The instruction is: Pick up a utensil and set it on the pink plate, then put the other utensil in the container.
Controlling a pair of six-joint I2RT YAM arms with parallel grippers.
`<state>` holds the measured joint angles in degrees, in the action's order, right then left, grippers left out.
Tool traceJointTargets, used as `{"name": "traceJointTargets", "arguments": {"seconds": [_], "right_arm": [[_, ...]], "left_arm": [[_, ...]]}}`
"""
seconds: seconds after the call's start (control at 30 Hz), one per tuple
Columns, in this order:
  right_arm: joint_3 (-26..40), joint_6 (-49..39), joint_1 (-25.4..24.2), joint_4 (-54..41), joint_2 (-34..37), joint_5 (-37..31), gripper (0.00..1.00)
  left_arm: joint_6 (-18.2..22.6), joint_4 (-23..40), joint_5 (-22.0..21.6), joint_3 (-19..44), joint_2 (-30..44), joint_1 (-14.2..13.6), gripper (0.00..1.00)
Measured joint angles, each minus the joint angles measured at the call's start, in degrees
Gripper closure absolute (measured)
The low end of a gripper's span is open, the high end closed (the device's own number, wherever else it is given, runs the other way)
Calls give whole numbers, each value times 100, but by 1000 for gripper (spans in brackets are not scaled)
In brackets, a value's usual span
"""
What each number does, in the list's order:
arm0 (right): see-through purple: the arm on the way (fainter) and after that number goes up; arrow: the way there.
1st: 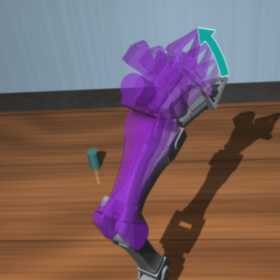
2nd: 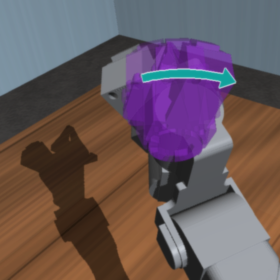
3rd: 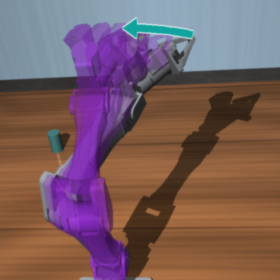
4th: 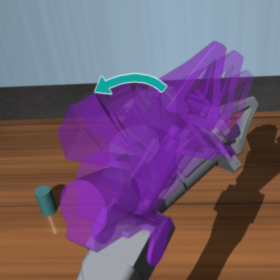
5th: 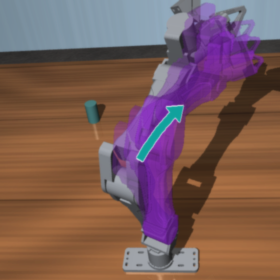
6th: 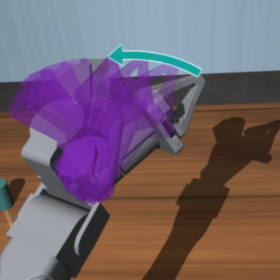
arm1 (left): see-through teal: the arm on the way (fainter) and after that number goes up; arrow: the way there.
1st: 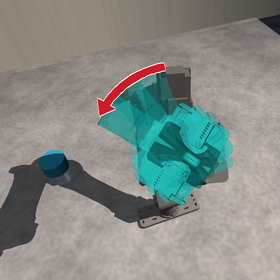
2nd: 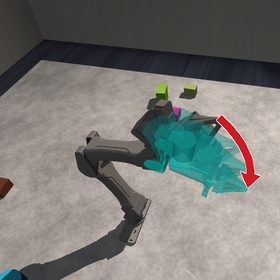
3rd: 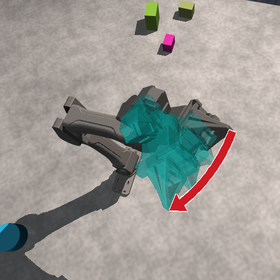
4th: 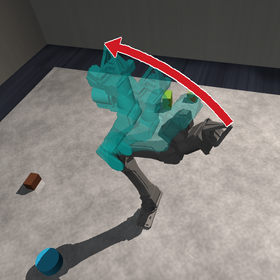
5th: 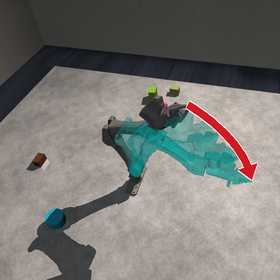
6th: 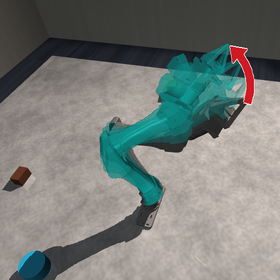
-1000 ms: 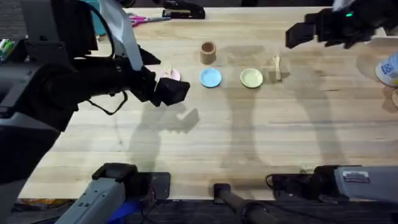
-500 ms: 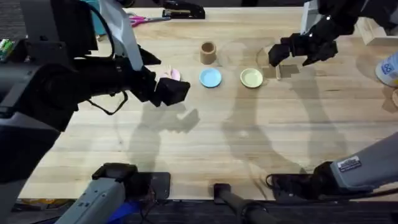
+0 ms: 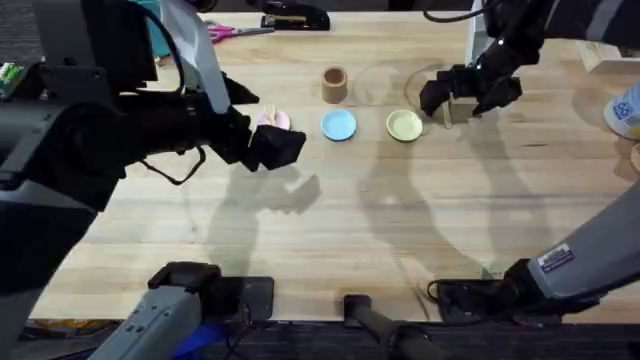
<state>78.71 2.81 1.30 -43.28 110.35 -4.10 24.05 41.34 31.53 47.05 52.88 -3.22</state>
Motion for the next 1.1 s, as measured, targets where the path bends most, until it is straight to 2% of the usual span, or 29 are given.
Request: {"name": "traceJointTargets", "arguments": {"seconds": [0.33, 0.43, 0.53, 0.67, 0.8, 0.9, 1.1], "right_arm": [[323, 161, 17, -125, 267, 28, 6], [358, 196, 18, -127, 298, 38, 57], [370, 237, 20, -75, 311, 42, 171], [379, 302, 20, 10, 319, 26, 426], [390, 323, 20, 29, 330, 22, 537], [392, 326, 20, 61, 334, 12, 731], [405, 341, 20, 84, 339, -24, 930]], "left_arm": [[0, 0, 1, 0, 0, 0, 5], [0, 0, 1, -2, 0, 0, 5], [0, 0, 2, -2, 0, 0, 5], [0, 0, 1, -2, 0, 0, 5], [0, 0, 2, -2, -1, 0, 5], [0, 0, 2, -2, 0, 0, 5], [0, 0, 0, -2, 0, 0, 5]]}}
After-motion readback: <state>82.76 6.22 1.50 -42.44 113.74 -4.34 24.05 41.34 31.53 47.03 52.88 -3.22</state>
